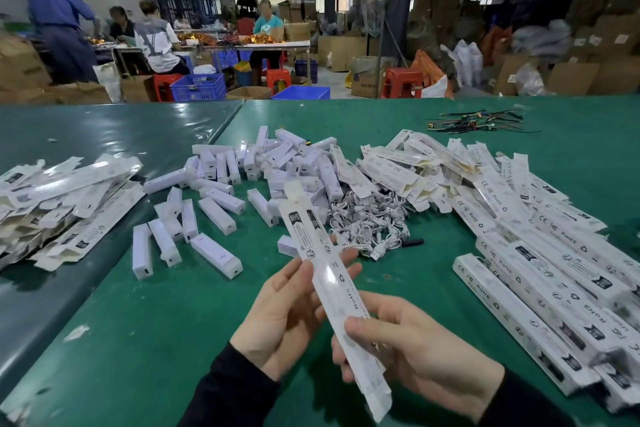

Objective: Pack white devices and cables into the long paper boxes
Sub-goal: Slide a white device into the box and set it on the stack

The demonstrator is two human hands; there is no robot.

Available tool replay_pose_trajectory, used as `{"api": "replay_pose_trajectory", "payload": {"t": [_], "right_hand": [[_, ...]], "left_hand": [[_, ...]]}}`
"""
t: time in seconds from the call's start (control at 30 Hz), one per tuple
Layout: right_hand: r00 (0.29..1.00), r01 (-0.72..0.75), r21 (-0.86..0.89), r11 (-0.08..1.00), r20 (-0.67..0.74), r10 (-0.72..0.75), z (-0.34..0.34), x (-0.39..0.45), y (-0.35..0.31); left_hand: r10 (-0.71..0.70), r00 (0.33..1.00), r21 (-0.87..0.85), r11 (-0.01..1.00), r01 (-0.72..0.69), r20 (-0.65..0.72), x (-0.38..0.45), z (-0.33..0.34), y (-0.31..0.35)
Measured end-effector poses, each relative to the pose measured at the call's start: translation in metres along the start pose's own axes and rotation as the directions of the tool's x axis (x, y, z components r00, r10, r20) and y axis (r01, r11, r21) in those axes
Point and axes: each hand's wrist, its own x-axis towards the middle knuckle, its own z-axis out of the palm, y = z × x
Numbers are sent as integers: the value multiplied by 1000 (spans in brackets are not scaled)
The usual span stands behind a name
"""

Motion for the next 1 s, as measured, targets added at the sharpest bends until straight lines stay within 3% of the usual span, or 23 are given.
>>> {"api": "replay_pose_trajectory", "payload": {"t": [0.17,0.3,0.37,0.47,0.53,0.63,1.0], "right_hand": [[1000,-13,-45,999,16,14,-1,0,0],[991,-53,-207,977,-135,26,-6,2,-3],[958,-17,-249,968,-280,-56,-10,3,-4],[865,164,-262,951,-425,-266,-17,3,-6],[834,290,-260,921,-404,-376,-19,2,-8],[822,355,-248,902,-377,-427,-17,0,-11],[875,262,-286,922,-332,-352,-20,-2,-15]], "left_hand": [[-3,1000,38,999,3,4,1,-5,-3],[15,999,116,993,-8,-52,3,-7,-6],[11,999,214,977,1,-52,3,-5,-8],[21,1000,367,930,-12,-20,0,2,-12],[17,1000,392,920,-20,13,-2,7,-17],[14,999,385,922,-28,41,-5,13,-20],[-60,995,491,871,11,83,-8,13,-18]]}}
